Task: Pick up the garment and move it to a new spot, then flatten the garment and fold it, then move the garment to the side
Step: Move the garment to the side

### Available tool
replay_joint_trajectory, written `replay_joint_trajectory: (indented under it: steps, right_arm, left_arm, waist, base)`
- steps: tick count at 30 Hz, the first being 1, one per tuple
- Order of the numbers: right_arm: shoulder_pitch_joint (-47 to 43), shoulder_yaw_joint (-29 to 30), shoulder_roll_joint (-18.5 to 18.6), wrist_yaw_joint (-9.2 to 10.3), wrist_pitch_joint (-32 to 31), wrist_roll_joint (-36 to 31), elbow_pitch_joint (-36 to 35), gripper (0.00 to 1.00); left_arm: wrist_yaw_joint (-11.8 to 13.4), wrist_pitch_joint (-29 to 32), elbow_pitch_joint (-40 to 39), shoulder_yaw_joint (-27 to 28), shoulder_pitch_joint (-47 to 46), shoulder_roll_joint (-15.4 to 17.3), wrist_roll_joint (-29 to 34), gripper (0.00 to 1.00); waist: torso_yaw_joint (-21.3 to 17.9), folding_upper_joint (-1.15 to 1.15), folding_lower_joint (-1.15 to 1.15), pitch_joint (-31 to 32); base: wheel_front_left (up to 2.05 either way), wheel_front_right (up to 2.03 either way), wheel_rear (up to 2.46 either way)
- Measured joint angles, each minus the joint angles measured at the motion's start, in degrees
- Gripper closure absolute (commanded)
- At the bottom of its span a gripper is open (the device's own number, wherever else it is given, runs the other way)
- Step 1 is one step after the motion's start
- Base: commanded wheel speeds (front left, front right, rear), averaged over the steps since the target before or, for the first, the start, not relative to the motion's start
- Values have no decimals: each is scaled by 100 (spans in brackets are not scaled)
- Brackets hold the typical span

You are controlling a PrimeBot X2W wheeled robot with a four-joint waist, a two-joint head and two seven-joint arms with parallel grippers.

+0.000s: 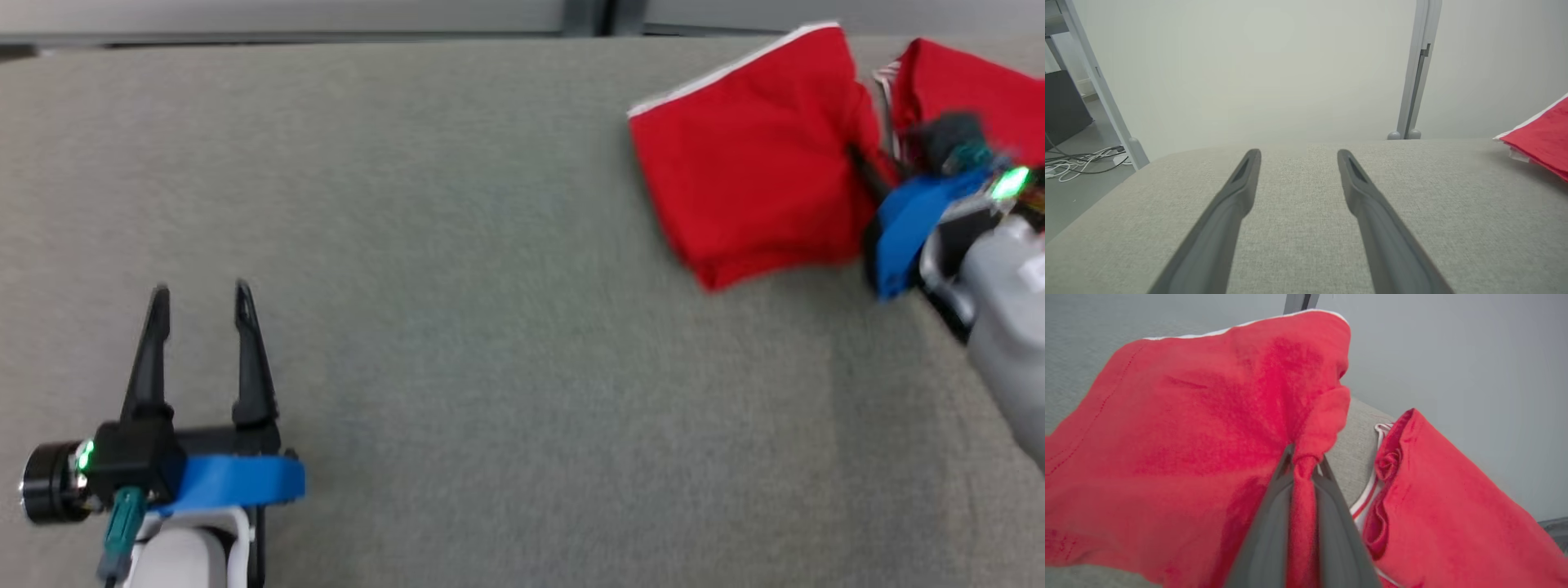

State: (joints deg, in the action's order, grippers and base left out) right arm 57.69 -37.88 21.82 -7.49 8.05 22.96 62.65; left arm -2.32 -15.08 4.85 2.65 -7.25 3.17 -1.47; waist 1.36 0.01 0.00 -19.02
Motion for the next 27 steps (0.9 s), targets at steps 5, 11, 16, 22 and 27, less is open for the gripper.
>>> replay_joint_trajectory:
  steps: [5, 11, 16, 22, 27]
  right_arm:
    - [587, 74, 511, 0, 26, 321, -125, 100]
    - [1028, 231, 1033, -1, 90, 643, -132, 100]
    - [1166, 261, 1426, -1, 58, 881, -71, 100]
    - [1310, 125, 1575, -1, -92, 991, 21, 100]
    - [1428, 103, 1557, -1, -134, 1099, 178, 100]
  left_arm:
    - [18, 1, -333, 20, -242, 127, 100, 0]
    - [53, 2, -778, 46, -465, 387, 242, 0]
    - [78, 1, -1054, 53, -486, 564, 300, 0]
    - [127, 1, -1284, 75, -487, 714, 305, 0]
    - [151, 1, -1357, 58, -489, 756, 305, 0]
  waist:
    - [-486, 1, 2, -614]
    - [-961, 1, 2, -1187]
    - [-1128, 0, 0, -1426]
    - [-1221, 0, 0, -1641]
    - [-1224, 0, 0, -1783]
  base:
    - [0, 0, 0]
    - [0, 0, 0]
    - [0, 0, 0]
    - [0, 0, 0]
    - [0, 0, 0]
